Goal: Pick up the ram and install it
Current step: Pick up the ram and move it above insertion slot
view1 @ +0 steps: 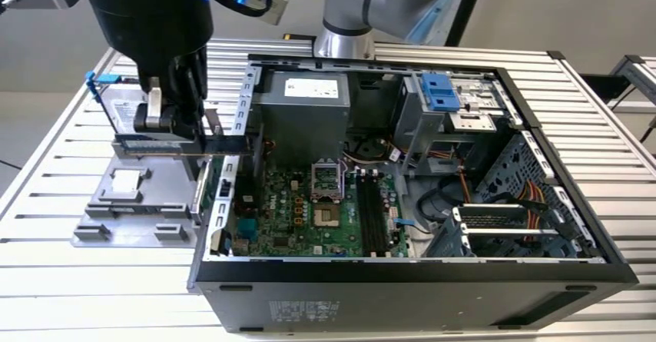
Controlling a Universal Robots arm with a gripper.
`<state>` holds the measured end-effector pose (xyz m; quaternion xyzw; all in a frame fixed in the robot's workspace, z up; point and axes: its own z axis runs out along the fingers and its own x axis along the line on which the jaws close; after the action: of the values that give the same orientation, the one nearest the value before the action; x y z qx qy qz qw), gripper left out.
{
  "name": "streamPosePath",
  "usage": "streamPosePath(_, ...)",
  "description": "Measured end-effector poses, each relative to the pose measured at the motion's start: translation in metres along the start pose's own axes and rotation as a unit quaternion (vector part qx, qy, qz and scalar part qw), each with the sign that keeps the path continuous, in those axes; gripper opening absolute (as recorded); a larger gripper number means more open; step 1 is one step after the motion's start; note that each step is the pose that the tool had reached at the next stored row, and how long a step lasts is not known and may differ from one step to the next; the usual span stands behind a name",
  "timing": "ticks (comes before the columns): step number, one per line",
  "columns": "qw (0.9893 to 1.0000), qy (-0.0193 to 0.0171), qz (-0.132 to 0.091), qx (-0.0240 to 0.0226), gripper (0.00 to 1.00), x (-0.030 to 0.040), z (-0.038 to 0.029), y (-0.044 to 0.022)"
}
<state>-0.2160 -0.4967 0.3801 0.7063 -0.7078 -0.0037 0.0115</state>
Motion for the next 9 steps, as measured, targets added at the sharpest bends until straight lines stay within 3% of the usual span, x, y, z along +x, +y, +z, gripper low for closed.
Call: streamPosePath(9, 1.0000, 0.0000, 0.000, 0.0000, 0.00, 0.0000, -0.0004, -0.0153)
